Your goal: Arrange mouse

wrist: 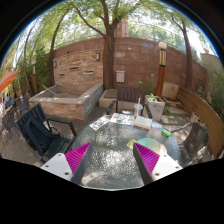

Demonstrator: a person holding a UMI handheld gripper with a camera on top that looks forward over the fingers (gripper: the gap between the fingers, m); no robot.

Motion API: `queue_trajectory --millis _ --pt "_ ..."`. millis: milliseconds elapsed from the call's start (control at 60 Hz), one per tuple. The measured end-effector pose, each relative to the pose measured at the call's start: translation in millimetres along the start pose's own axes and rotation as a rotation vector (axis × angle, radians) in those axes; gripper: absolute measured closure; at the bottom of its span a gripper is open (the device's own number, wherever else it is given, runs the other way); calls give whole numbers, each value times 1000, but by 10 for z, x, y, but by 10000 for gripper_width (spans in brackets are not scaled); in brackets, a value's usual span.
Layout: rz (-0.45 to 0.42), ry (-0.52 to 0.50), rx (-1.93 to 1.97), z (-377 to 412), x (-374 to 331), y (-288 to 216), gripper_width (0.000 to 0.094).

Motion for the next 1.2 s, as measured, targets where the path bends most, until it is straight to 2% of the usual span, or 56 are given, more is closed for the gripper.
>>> queue_trajectory --millis 133,467,650,800,933,1200 --pt "45 28 23 -168 -41 179 82" --pt "184 142 38 -1356 92 1463 81" --pt "231 219 28 -2192 421 2065 85" --pt "203 256 40 -2786 986 2279 79" --pt "189 245 76 -3133 1540 2361 90" --pt "260 189 150 -3464 2363 2457 84"
Point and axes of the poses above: the point between the fingertips, and its own axes, seen from behind it with the camera up: z to the left, y down, x forward, the way the camera looks, the point moved 9 cm from there along -x, backward, against the way the camera looks, and after that the axes turned 12 degrees about y, right-handed, at the moved point
